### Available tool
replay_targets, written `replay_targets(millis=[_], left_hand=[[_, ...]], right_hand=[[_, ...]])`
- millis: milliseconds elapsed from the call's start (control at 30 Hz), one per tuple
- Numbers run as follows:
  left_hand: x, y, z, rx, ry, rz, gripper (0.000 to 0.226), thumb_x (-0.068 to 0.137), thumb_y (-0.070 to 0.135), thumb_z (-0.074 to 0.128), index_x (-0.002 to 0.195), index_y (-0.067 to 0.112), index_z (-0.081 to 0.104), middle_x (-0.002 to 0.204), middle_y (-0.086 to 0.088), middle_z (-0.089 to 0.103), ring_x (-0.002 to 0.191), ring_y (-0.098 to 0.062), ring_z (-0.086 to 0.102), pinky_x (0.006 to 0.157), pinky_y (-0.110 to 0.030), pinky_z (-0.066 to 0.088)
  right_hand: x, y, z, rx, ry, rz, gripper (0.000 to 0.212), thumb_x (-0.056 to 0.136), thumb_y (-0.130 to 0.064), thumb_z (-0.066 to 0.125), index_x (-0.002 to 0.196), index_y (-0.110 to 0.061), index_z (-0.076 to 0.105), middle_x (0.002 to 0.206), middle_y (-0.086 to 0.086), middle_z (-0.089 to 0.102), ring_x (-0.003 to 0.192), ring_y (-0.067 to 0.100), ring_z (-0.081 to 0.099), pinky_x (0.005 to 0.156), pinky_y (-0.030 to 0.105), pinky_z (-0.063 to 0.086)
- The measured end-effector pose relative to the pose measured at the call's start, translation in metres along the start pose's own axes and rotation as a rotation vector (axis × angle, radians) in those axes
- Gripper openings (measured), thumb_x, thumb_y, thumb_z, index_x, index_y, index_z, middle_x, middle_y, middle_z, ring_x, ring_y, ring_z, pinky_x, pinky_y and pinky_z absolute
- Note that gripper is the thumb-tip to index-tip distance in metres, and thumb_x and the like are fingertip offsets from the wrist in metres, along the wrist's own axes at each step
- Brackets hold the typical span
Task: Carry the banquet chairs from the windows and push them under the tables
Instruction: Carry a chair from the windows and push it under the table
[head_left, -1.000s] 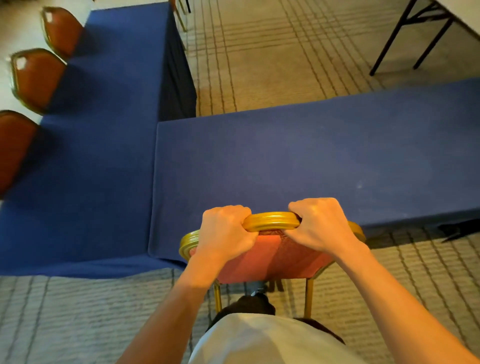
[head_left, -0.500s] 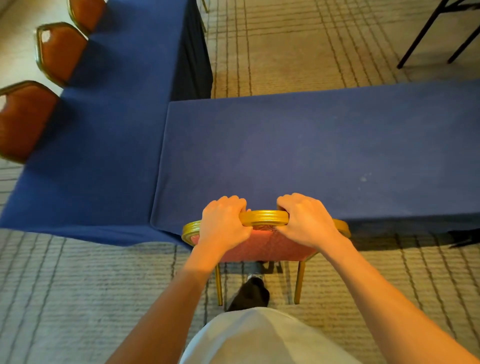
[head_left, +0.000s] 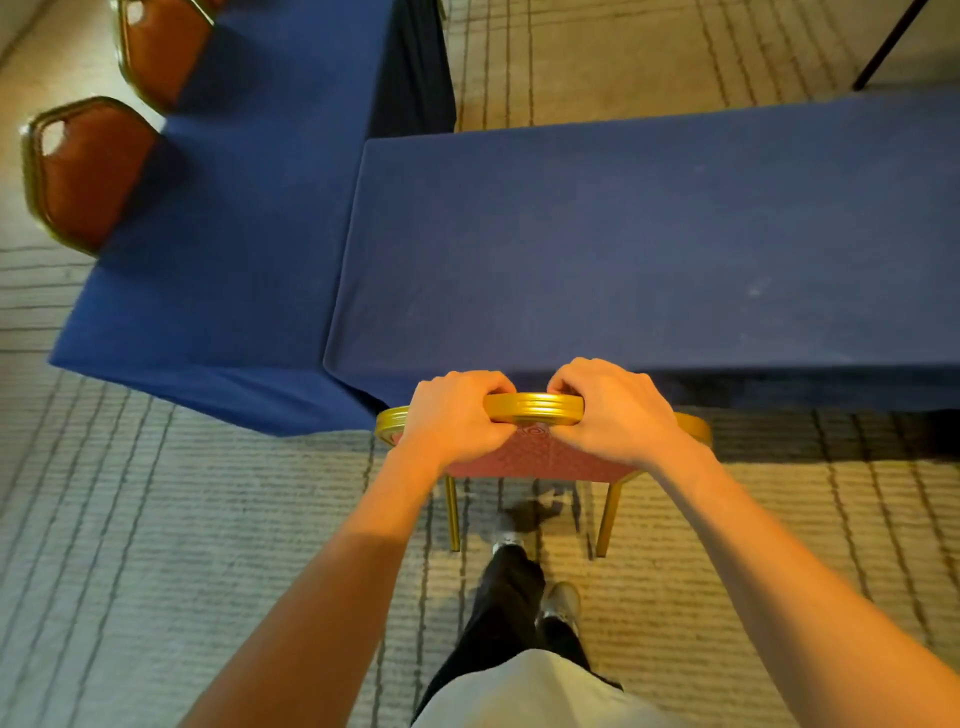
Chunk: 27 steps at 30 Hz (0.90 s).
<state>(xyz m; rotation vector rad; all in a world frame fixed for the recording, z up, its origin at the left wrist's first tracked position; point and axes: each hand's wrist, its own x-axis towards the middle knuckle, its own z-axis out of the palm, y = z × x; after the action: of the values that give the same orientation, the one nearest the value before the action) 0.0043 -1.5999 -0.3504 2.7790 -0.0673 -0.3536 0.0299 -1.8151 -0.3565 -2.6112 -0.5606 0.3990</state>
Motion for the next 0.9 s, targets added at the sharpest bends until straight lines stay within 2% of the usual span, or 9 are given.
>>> replay_targets(millis=[233,333,500,700,800,900], left_hand=[[-0.050,-0.008,0.020,0.012,-0.084,0.013,0.030,0.080,0.053,0.065,0.110,0.047,0.066,0.100,0.018,0.073,0.095,-0.015,0.068,0.077,-0.034,0.048],[-0.067,-0.009,0.028,0.032,-0.124,0.018,0.033,0.081,0.053,0.067,0.113,0.046,0.064,0.106,0.014,0.074,0.100,-0.020,0.068,0.080,-0.036,0.045],[-0.115,-0.014,0.059,0.063,-0.251,0.079,0.051,0.084,0.062,0.065,0.134,0.056,0.055,0.121,0.011,0.072,0.111,-0.021,0.066,0.087,-0.036,0.049],[-0.165,-0.022,0.101,0.006,-0.297,0.120,0.062,0.086,0.057,0.064,0.143,0.062,0.040,0.132,0.020,0.066,0.116,-0.015,0.064,0.089,-0.035,0.047],[-0.187,-0.026,0.119,-0.041,-0.281,0.130,0.067,0.084,0.059,0.065,0.145,0.059,0.039,0.135,0.020,0.063,0.120,-0.015,0.061,0.091,-0.035,0.049],[-0.202,-0.031,0.132,-0.039,-0.229,0.118,0.068,0.081,0.056,0.066,0.143,0.060,0.040,0.131,0.018,0.066,0.116,-0.017,0.063,0.089,-0.036,0.054]], right_hand=[[-0.043,-0.015,0.034,-0.049,-0.117,0.019,0.040,0.081,-0.069,0.058,0.119,-0.055,0.057,0.105,-0.022,0.069,0.097,0.009,0.065,0.076,0.038,0.052],[-0.058,-0.021,0.043,-0.067,-0.151,0.023,0.046,0.079,-0.067,0.061,0.124,-0.062,0.053,0.112,-0.022,0.071,0.105,0.012,0.067,0.080,0.036,0.054],[-0.109,-0.032,0.073,-0.015,-0.264,0.077,0.058,0.082,-0.058,0.063,0.137,-0.064,0.044,0.125,-0.019,0.070,0.114,0.017,0.066,0.088,0.036,0.053],[-0.164,-0.045,0.110,0.047,-0.229,0.070,0.063,0.083,-0.050,0.065,0.141,-0.061,0.044,0.134,-0.026,0.063,0.118,0.012,0.063,0.088,0.034,0.052],[-0.186,-0.052,0.128,0.050,-0.190,0.042,0.060,0.086,-0.045,0.069,0.141,-0.054,0.050,0.135,-0.024,0.063,0.121,0.010,0.061,0.091,0.030,0.050],[-0.201,-0.059,0.145,0.041,-0.121,0.070,0.056,0.084,-0.045,0.065,0.139,-0.053,0.054,0.132,-0.023,0.066,0.119,0.011,0.063,0.088,0.034,0.054]])
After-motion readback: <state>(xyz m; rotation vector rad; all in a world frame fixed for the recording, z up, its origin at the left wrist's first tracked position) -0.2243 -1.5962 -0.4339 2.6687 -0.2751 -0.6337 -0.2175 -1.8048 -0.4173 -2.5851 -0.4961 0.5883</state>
